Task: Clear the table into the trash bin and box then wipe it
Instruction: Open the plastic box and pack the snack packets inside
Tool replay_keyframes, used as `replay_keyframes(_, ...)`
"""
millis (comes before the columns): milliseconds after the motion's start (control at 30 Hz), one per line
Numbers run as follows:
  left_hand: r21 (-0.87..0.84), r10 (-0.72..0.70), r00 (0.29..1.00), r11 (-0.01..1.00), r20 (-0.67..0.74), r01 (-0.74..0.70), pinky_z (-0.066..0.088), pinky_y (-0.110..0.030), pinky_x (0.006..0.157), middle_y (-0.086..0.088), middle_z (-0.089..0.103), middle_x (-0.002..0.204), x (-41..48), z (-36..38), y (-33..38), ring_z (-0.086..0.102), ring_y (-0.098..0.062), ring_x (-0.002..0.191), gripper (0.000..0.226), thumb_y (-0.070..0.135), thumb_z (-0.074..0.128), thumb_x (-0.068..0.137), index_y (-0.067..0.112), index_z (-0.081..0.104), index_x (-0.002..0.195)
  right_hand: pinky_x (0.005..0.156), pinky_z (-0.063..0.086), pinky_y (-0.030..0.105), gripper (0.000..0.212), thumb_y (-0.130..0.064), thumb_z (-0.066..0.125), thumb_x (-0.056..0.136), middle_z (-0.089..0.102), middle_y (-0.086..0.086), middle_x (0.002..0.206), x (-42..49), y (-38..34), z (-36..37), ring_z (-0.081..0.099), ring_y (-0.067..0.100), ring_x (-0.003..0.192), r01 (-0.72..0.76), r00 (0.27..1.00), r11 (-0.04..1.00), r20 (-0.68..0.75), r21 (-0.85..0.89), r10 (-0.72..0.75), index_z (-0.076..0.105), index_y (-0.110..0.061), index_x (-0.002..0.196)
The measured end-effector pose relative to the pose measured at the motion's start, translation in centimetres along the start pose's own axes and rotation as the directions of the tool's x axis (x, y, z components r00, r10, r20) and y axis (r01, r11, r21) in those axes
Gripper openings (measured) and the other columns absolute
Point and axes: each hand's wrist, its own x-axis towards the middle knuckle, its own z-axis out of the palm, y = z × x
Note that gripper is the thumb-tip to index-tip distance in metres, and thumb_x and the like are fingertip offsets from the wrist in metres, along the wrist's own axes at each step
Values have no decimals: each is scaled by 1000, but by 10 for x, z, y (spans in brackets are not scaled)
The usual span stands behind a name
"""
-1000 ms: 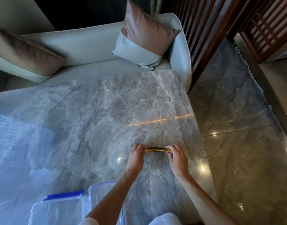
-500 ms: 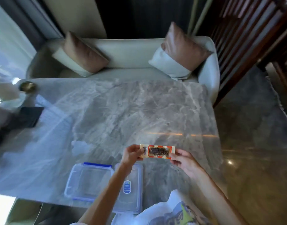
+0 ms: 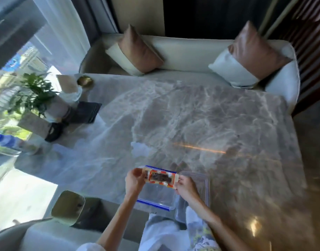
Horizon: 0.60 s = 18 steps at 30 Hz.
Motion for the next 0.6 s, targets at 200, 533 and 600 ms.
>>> replay_keyframes(200, 326, -53, 961, 944, 272, -40, 44, -32, 66, -17, 72, 82, 25, -5, -27, 65, -29, 77, 20, 17, 52, 85, 10, 65, 71, 79, 47, 31, 20, -6, 51, 90, 67, 9, 98, 8, 4, 51, 61, 21, 92, -246, 967, 969, -74, -27, 243, 68, -14, 97)
replay_keyframes(533, 341, -153, 893, 940, 424, -1, 42, -28, 63, -8, 65, 81, 41, 9, -44, 57, -20, 72, 19, 13, 53, 90, 3, 69, 93, 87, 45, 28, 37, -7, 44, 92, 62, 13, 122, 13, -7, 78, 59, 26, 109, -430, 894, 900, -177, -78, 412, 54, -3, 128)
replay_keyframes(600, 362, -167, 895, 932, 413, 7, 46, -29, 64, -9, 67, 82, 39, 8, -42, 61, -22, 75, 16, 12, 55, 88, 4, 68, 93, 80, 43, 27, 36, -9, 43, 93, 63, 13, 116, 12, -7, 80, 58, 23, 99, -445, 886, 892, -185, -78, 426, 56, -2, 125)
